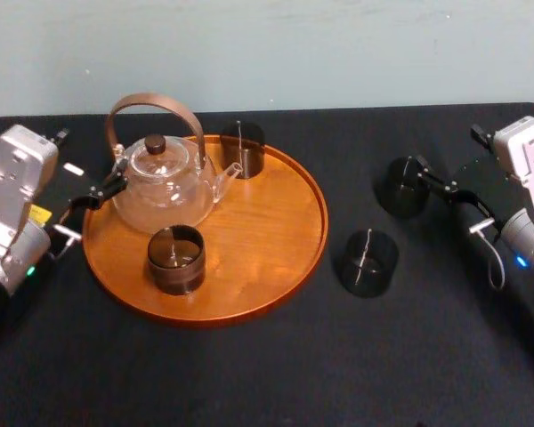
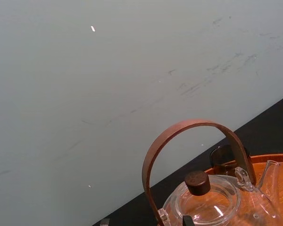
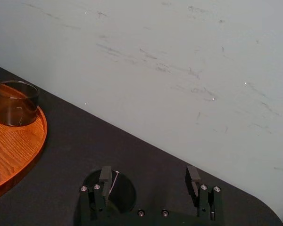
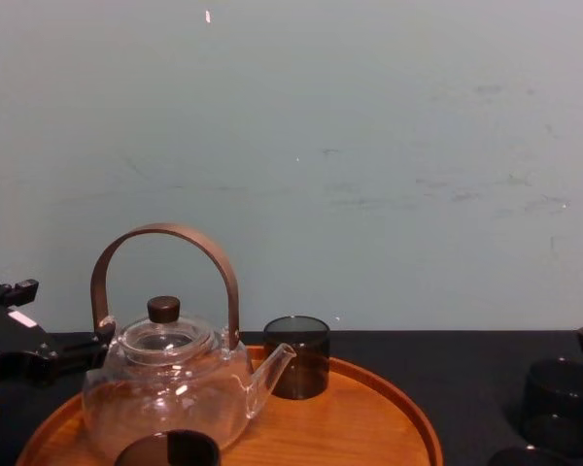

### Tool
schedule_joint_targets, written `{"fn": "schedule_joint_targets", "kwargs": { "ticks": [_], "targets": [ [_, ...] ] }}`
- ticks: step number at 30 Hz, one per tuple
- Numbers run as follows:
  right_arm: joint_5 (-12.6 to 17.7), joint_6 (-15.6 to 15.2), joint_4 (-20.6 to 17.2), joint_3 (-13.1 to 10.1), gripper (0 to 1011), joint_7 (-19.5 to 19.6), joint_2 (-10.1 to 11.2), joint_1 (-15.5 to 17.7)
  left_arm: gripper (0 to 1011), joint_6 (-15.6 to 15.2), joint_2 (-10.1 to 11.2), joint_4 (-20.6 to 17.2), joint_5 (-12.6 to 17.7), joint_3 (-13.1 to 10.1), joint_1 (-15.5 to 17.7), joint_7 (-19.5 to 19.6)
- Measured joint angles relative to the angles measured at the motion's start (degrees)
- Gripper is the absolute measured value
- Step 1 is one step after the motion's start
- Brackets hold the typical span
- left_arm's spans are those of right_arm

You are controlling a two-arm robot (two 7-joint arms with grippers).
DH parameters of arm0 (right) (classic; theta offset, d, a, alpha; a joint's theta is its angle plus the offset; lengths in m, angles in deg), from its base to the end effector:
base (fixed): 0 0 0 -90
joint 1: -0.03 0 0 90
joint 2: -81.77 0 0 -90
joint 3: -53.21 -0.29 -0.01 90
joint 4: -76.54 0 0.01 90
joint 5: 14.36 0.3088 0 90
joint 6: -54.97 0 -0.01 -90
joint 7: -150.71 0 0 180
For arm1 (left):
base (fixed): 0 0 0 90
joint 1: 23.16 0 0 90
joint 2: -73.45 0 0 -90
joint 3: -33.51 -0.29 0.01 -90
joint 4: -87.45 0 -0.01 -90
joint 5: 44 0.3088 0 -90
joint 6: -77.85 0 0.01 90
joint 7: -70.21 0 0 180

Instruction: Pick up the glass from the table and place it on the tray.

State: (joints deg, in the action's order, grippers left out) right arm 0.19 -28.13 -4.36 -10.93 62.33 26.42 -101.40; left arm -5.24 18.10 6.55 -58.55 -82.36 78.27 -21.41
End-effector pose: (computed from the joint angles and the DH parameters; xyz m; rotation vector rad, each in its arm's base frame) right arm 0.3581 -0.0827 -0.3023 -0.3046 -0.2850 -1.2480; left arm 0.3581 0.0827 -0.3023 0.3045 -0.2850 1.2478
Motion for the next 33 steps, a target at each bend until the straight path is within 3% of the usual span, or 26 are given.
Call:
{"fn": "schedule_joint_targets", "kwargs": {
  "ticks": [33],
  "targets": [
    [0.0,0.0,0.0,0.0,1002,0.0,0.0,0.0,1001,0.0,0.0,0.0,0.0,0.0,0.0,0.0]
  ]
}}
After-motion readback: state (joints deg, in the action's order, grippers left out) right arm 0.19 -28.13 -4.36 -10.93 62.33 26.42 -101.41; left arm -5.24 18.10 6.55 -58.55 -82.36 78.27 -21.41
